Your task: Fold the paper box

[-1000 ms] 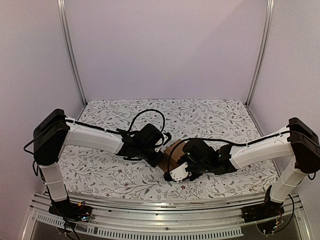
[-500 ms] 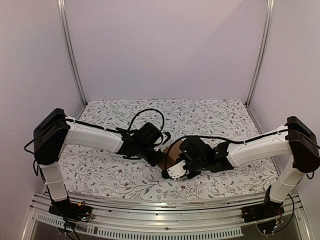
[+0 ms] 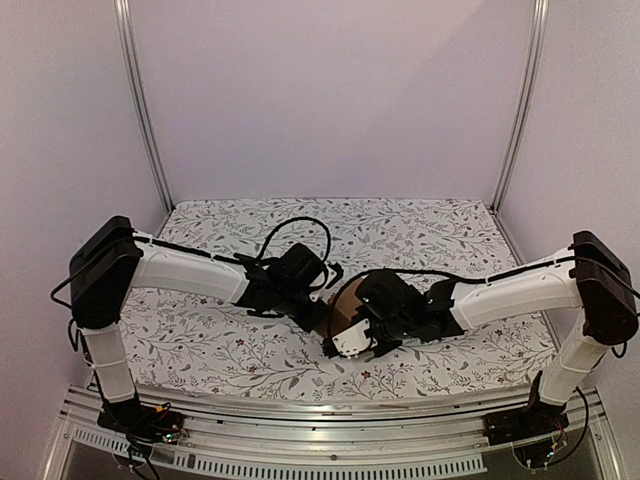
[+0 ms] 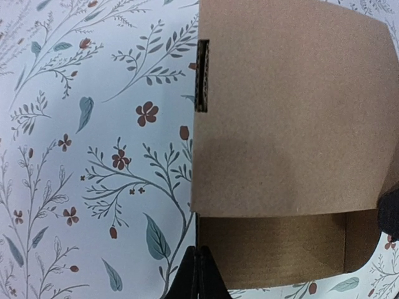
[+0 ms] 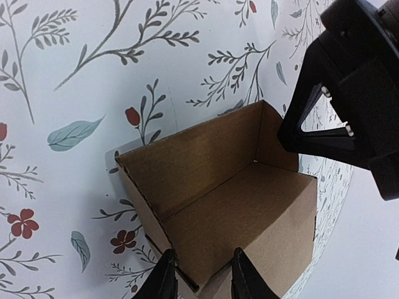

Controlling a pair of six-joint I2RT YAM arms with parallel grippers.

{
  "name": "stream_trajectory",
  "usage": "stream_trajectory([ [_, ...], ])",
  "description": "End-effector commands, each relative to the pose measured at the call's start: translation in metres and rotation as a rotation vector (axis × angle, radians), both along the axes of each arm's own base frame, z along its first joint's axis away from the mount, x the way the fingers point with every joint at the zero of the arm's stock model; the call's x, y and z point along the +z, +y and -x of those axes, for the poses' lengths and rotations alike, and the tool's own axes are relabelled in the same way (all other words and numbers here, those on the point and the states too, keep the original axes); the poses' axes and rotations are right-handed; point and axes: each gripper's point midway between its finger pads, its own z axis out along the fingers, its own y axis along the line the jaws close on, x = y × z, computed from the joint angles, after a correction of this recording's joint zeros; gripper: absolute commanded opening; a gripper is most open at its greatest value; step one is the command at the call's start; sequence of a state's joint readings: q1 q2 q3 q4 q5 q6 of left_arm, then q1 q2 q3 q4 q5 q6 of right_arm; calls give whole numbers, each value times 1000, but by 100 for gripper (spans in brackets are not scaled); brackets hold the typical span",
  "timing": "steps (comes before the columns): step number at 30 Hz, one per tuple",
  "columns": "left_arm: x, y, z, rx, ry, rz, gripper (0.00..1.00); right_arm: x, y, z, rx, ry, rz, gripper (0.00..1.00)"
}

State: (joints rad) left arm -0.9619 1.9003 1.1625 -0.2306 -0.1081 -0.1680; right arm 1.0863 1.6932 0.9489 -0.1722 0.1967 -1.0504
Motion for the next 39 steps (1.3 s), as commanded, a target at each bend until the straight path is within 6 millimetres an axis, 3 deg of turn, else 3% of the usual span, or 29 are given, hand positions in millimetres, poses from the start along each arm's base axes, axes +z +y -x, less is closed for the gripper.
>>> stream_trajectory([
  [1, 2, -12, 3, -35, 31, 35, 0, -35, -17, 12, -26, 113, 122, 30],
  [13, 5, -11, 3, -37, 29, 31, 0, -27, -13, 9, -65, 130, 108, 30],
  [25, 9, -7, 4, -40, 34, 25, 0, -37, -24, 10, -53, 113, 152, 38],
  [39, 9, -10, -5, -30, 101, -27, 0, -54, -36, 27, 24, 163, 205, 38],
])
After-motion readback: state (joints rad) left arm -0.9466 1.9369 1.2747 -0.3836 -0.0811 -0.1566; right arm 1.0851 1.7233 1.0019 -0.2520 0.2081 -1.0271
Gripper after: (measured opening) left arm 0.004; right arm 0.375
